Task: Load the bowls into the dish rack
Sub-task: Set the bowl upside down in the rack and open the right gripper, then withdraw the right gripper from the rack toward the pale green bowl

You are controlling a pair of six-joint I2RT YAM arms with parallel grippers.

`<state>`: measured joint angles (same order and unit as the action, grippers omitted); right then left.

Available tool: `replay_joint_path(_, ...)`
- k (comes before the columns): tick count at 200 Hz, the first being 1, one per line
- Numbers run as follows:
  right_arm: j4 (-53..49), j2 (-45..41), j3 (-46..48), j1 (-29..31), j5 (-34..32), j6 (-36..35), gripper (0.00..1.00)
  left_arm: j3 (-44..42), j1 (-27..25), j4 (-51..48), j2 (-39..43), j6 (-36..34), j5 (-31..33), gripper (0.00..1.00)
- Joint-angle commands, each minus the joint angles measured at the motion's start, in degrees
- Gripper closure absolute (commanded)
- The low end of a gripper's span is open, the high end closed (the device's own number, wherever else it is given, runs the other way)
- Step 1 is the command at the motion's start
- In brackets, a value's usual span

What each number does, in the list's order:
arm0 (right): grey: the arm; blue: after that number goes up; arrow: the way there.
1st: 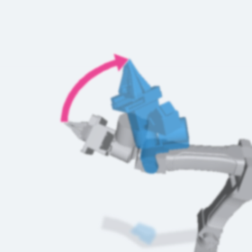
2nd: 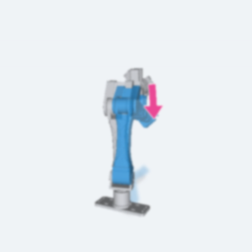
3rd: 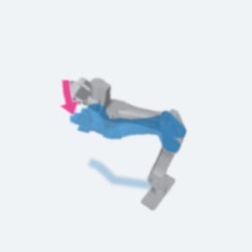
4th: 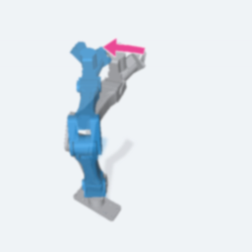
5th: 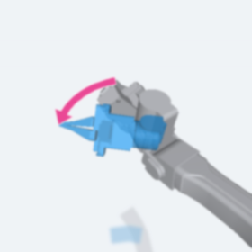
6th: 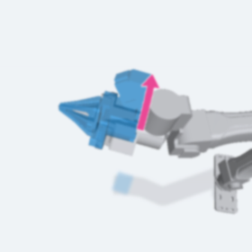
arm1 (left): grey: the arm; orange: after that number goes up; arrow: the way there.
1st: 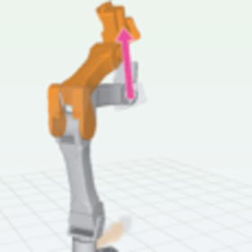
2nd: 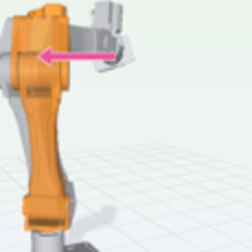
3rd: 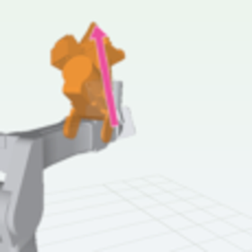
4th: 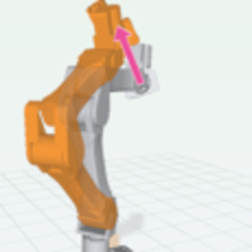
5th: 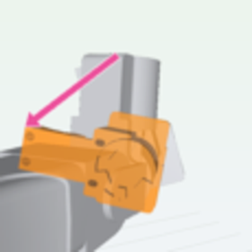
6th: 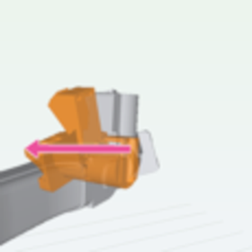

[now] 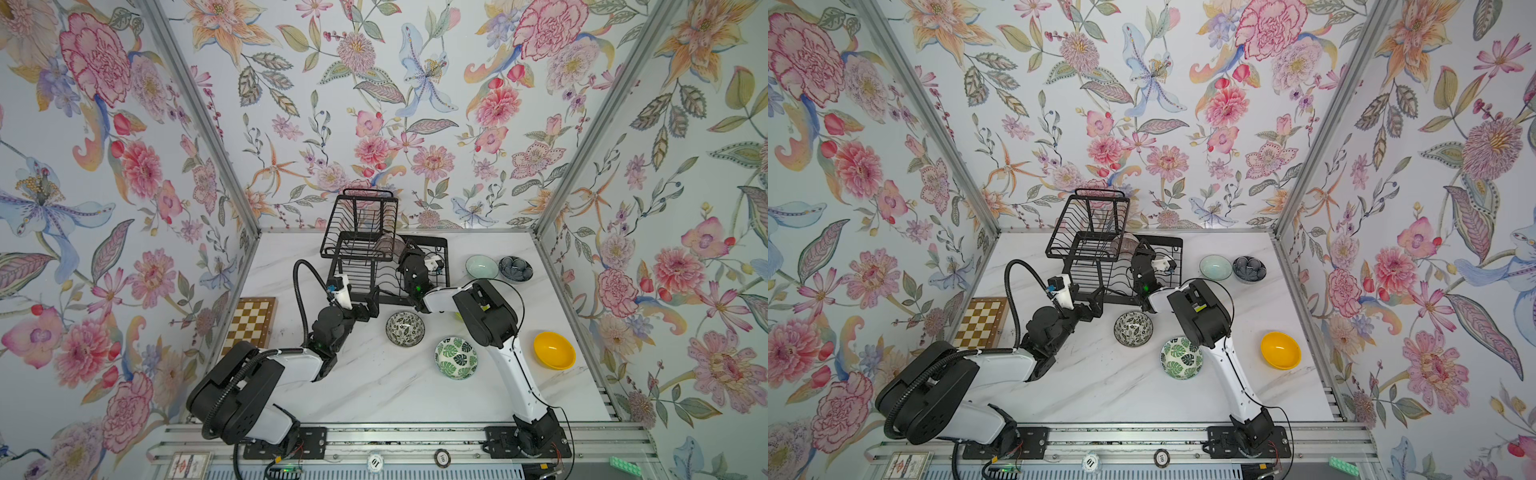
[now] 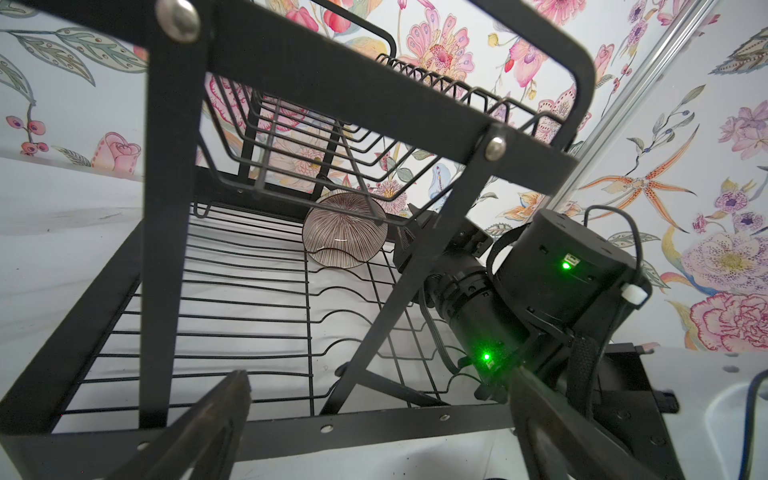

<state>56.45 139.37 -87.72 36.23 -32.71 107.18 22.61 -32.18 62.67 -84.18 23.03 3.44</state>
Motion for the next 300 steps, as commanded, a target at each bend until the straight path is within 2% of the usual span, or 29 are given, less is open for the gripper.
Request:
replay_joint_path(1,0.15,-3.62,1.14,-0.47,1.87,-2.85,0.70,-0.90,0.46,1.18,0.95,0.31,0.64,0.01)
replay_joint_path(99,-1.83,-10.60,6.75,-4.39,9.53,-10.99,0.62,-0.90,0.46,1.40,0.99,0.44,0.16,0.01)
replay_joint_path(114,-3.27,-12.12,7.27,-4.36,12.23,-12.56,0.59,-0.90,0.46,1.40,0.87,0.42,0.25,0.01)
replay_joint_path(138,-9.16,-16.27,8.43,-7.97,18.15,-18.59,0.52,-1.06,0.46,1.57,1.01,0.45,0.30,0.01)
replay_joint_path(153,-15.70,-20.55,10.11,-9.98,21.78,-24.52,0.45,-1.16,0.46,1.81,1.04,0.53,0.19,0.01)
replay_joint_path(172,-26.20,-25.65,10.51,-12.87,26.20,-32.31,0.29,-1.19,0.46,2.09,0.92,0.95,0.11,0.01)
replay_joint_path(178,-29.06,-27.02,10.71,-13.82,27.46,-34.05,0.22,-1.25,0.46,2.23,0.79,1.22,-0.03,0.01)
replay_joint_path(187,-32.76,-28.74,10.75,-15.22,29.79,-36.81,0.05,-1.19,0.45,2.51,0.56,1.47,-0.40,0.01)
replay_joint_path(190,-34.20,-29.07,10.62,-15.68,30.64,-37.69,0.02,-1.25,0.46,2.61,0.44,1.68,-0.47,0.01)
replay_joint_path(221,-53.85,-30.90,3.79,-18.81,38.58,-50.51,0.01,-1.34,0.46,4.34,-1.06,2.98,-1.70,0.01)
replay_joint_path(252,-69.86,-30.45,-2.50,-18.20,40.65,-66.05,0.01,-1.56,0.37,5.69,-2.08,4.25,-2.30,0.01)
replay_joint_path(280,-79.47,-29.45,-4.69,-15.61,34.95,-75.51,0.02,-2.09,0.07,8.96,-4.16,5.27,-3.01,0.01)
replay_joint_path(300,-83.85,-28.20,-5.52,-13.98,31.31,-78.91,0.12,-1.72,-0.77,9.16,-4.72,4.73,-3.02,0.01)
